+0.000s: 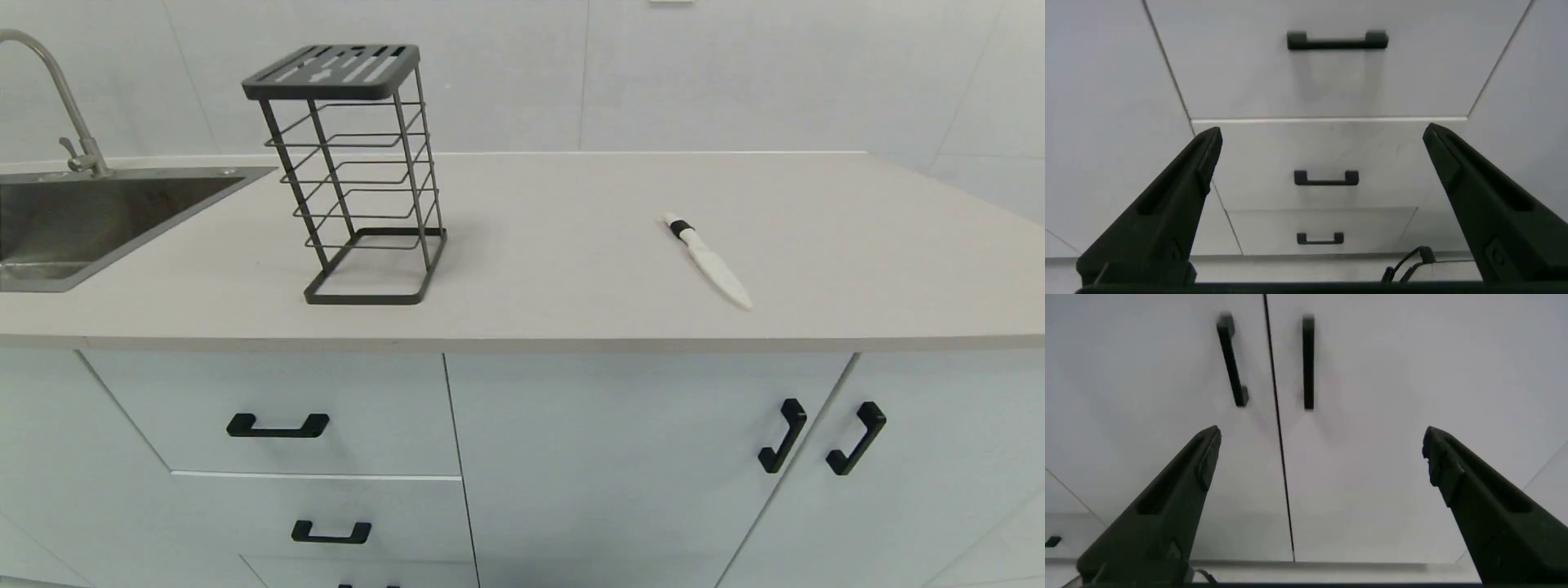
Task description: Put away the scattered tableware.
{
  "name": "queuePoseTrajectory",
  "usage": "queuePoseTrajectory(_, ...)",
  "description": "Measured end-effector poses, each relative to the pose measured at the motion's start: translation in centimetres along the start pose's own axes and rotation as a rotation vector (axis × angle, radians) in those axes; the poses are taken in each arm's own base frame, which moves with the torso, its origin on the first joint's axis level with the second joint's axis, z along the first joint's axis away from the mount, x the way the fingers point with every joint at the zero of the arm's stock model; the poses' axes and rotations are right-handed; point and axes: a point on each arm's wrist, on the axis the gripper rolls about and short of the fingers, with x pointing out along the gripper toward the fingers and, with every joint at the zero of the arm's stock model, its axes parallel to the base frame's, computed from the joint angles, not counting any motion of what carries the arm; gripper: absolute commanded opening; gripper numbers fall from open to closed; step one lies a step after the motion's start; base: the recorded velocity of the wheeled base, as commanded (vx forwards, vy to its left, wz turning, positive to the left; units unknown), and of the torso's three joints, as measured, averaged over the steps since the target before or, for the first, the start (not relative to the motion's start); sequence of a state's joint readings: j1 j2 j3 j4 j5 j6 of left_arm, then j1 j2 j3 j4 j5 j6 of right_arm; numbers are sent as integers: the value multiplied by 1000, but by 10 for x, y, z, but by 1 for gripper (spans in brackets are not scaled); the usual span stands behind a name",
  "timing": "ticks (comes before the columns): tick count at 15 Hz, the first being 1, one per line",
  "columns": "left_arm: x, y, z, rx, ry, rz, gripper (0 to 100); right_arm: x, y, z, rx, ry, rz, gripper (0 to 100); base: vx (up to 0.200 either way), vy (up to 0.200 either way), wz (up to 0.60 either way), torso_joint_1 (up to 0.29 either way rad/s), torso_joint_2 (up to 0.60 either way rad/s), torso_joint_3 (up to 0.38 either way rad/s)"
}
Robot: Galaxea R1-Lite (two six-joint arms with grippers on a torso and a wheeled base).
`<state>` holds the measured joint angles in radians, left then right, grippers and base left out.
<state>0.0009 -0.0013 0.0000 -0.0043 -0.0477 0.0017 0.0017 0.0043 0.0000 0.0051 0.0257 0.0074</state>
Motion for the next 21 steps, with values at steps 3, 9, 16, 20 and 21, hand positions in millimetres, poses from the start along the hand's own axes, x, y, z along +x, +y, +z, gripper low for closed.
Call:
queuePoseTrajectory(3,0,0,0,-2,0,2,100,0,0,0,0,0,1,100,0,0,0,240,-483,-207)
queuePoseTrajectory(9,0,0,0,-4,0,3,100,0,0,0,0,1,0,100,0,0,0,241,-483,-229)
queuePoseTrajectory(16,0,0,0,-3,0,6,100,0,0,0,0,1,0,100,0,0,0,292,-516,-244)
queuePoseTrajectory(20,0,0,0,-3,0,7,100,0,0,0,0,1,0,100,0,0,0,290,-555,-271)
queuePoseTrajectory(21,0,0,0,-4,0,7,100,0,0,0,0,1,-1,100,0,0,0,315,-569,-261)
